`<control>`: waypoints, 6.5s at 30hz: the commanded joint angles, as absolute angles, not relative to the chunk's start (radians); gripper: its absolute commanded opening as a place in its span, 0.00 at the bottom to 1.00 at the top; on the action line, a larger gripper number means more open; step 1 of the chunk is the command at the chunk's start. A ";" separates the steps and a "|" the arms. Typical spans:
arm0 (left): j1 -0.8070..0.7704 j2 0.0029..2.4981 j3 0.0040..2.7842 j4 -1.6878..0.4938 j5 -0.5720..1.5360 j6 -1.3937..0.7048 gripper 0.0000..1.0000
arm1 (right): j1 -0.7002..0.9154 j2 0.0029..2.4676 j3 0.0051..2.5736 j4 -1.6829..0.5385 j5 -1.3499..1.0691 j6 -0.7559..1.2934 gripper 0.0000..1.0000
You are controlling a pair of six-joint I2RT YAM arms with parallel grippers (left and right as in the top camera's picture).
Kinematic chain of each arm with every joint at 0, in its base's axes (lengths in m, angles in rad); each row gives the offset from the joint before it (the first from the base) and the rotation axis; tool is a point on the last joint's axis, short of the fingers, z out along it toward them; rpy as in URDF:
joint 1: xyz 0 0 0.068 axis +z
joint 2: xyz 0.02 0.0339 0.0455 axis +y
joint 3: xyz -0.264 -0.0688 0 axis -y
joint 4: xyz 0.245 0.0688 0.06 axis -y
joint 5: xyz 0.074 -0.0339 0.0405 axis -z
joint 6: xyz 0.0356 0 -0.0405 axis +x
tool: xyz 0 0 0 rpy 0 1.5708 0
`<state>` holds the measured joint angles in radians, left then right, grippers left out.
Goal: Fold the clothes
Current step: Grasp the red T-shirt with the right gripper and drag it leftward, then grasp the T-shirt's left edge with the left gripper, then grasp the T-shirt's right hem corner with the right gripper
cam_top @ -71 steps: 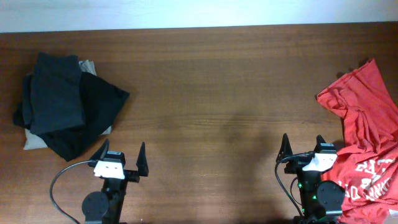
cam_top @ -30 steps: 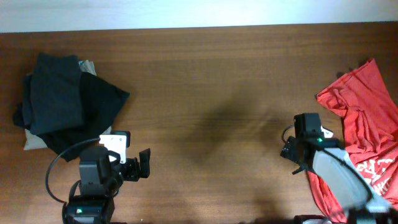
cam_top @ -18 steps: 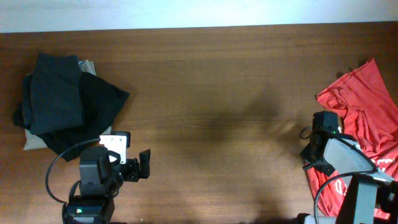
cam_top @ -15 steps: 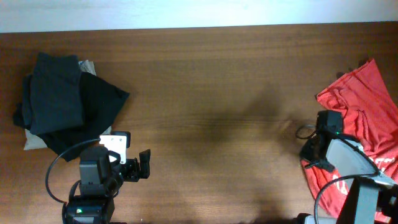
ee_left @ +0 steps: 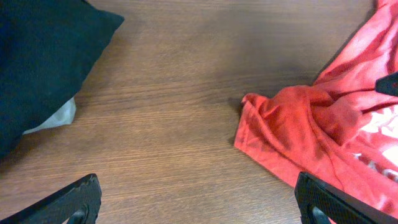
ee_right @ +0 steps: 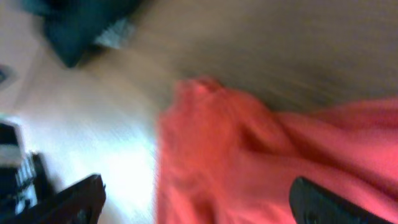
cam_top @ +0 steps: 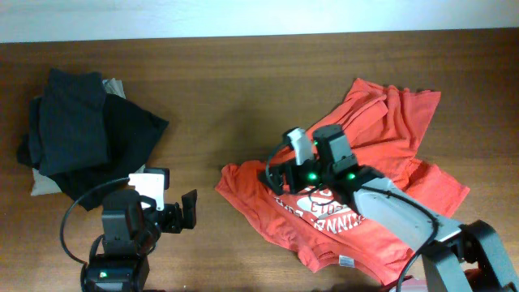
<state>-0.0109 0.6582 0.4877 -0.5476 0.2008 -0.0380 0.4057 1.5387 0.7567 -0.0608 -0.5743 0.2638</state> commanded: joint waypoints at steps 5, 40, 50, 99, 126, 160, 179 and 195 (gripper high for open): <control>-0.010 0.735 0.504 -0.506 0.386 -0.188 0.99 | 0.263 1.293 0.876 -0.556 -0.066 0.244 0.99; -0.080 1.557 1.227 -0.640 0.213 -0.257 0.99 | 0.026 1.200 0.876 -0.817 0.128 0.319 0.99; -0.572 1.892 1.111 -0.808 0.455 -0.635 0.99 | 0.026 1.200 0.876 -0.825 0.128 0.319 0.99; -0.236 1.481 1.053 -1.196 -0.027 -0.428 0.00 | 0.026 1.222 0.876 -0.838 0.128 0.320 0.99; -0.043 1.240 1.045 -1.205 -0.031 -0.429 0.00 | 0.025 1.463 1.031 -0.279 -0.014 0.259 0.04; -0.043 1.240 1.045 -1.155 -0.049 -0.429 0.00 | -0.104 1.665 0.935 -0.570 -0.101 0.358 0.67; -0.043 1.240 1.045 -1.155 -0.049 -0.429 0.00 | -0.085 1.794 0.935 -0.725 -0.093 0.376 0.22; -0.043 1.239 1.046 -1.139 -0.049 -0.428 0.00 | -0.087 1.592 0.986 -0.782 0.052 0.344 0.04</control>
